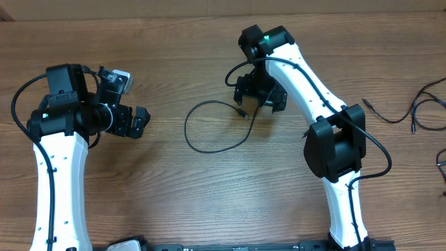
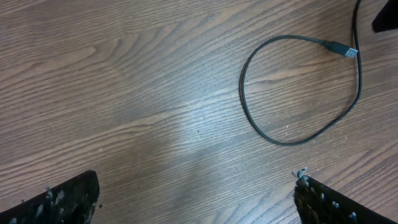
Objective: Untangle cables
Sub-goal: 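Lower the right gripper onto the middle of the S-shaped cable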
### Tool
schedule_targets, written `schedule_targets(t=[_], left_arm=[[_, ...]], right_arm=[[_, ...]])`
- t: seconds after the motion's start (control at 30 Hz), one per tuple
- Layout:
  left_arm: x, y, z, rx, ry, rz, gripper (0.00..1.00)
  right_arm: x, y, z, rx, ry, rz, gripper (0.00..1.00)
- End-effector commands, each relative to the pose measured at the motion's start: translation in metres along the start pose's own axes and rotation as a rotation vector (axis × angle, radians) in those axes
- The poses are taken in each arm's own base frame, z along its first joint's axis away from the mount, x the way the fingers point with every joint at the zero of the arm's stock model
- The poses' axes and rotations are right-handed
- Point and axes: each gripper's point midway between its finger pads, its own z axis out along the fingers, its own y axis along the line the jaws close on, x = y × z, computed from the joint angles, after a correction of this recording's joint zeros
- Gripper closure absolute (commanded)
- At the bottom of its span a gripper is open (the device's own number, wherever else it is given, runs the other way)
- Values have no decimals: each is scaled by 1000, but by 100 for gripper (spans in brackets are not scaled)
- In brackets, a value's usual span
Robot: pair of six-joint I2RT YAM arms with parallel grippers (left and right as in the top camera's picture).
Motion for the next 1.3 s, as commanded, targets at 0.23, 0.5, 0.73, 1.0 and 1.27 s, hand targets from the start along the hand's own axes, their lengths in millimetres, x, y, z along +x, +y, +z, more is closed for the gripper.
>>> schedule_targets(t=[0.23, 0.5, 0.73, 1.0, 1.27], left_arm=[[-2, 0, 0, 11, -8, 9, 0], [-2, 0, 0, 11, -8, 9, 0], [-2, 0, 0, 11, -8, 9, 0], [-2, 0, 0, 11, -8, 10, 0], [-2, 0, 0, 11, -8, 9, 0]], right_arm=[[-6, -10, 11, 64, -39, 74, 14], [-1, -5, -5, 99, -116, 74, 12], [-1, -3, -9, 90, -126, 64, 10], [-1, -3, -9, 90, -125, 50, 10], [2, -5, -9, 97, -112, 50, 10]])
